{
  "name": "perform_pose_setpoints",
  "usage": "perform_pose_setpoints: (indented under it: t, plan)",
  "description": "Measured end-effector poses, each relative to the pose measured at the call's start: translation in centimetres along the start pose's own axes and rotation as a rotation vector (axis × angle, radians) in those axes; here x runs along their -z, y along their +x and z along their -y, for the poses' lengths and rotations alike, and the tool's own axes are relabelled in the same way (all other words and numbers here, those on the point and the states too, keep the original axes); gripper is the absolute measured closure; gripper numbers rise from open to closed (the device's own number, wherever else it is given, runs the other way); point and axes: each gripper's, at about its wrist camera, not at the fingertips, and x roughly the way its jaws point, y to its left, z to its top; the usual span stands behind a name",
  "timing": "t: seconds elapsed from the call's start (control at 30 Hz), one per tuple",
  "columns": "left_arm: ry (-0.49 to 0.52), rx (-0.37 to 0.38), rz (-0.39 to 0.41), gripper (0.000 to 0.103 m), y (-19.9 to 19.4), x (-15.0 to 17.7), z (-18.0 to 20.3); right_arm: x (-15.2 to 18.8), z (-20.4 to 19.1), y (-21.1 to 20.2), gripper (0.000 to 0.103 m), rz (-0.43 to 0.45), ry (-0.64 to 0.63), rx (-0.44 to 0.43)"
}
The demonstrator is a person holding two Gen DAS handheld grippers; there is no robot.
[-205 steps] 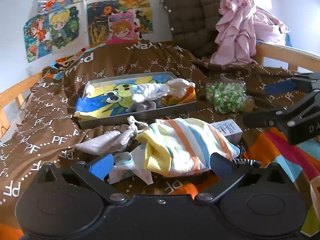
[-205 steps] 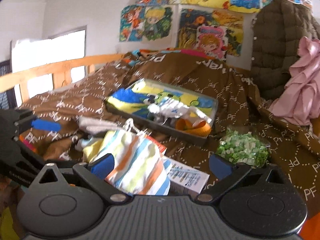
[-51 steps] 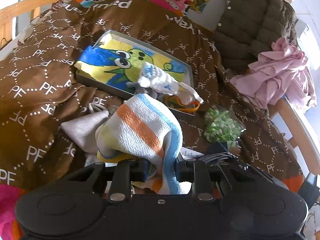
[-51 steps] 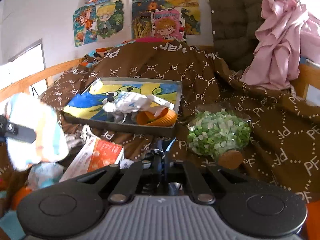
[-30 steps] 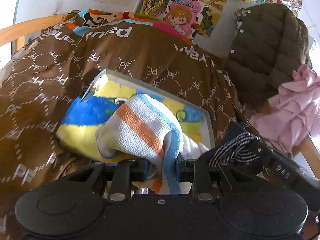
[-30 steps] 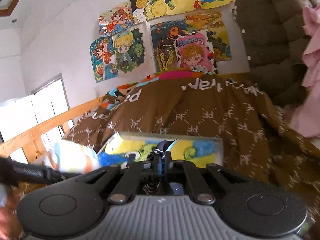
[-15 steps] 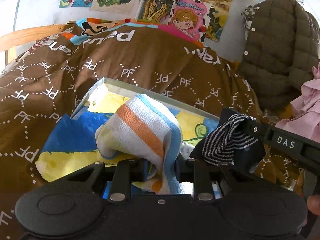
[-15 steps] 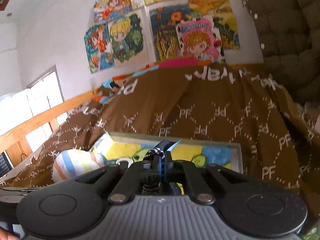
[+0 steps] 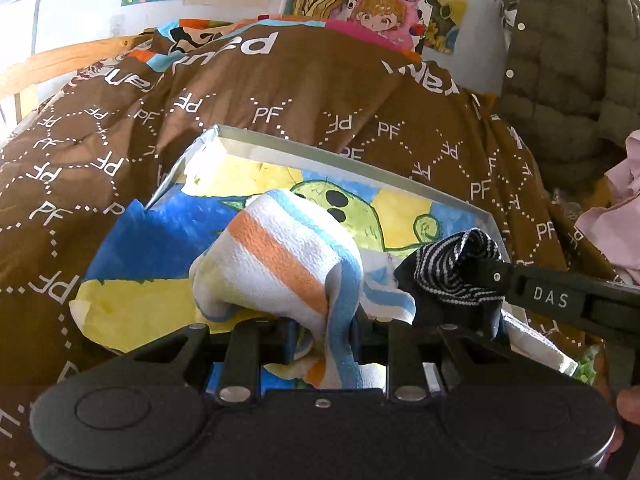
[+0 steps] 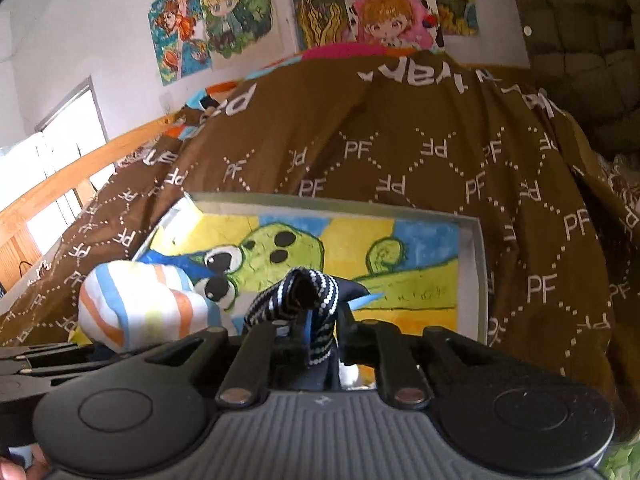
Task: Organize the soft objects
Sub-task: 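Carry the striped towel to the tray with the left gripper while the right gripper carries the sock there, then open both grippers over the tray to release the towel and sock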
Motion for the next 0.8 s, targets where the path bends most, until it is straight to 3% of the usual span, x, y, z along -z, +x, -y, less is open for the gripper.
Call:
perform_pose_setpoints:
  t: [0.13,0.2,0.33,0.57,0.8]
  plan:
    - [-0.001,-0.013,-0.008,0.073,0.2,0.2,0.0,0.2,0.1,0.0,0.073,-0.005,-0.01,0.007]
    - [-0.001,-0.022,-0.015,0.072,0.3,0.3,0.1,0.3,0.2,-0.1,0.058,-0.008,-0.016,0.005]
    - [-0.026,-0.03,-0.025,0.068,0.4,0.5,-0.1,0.4,0.4,-0.3,0.045,-0.005,-0.031,0.01]
    - [-0.056,-0.042,-0.03,0.04,0.2,0.5,-0.1,0.6,1.1,-1.4,0.02,0.018,-0.041,0.017]
    - [-0.059,-0.042,0.013,0.021,-1.6,0.5,0.1,0.3,1.7,-4.1,0.009,0.064,-0.067,0.035]
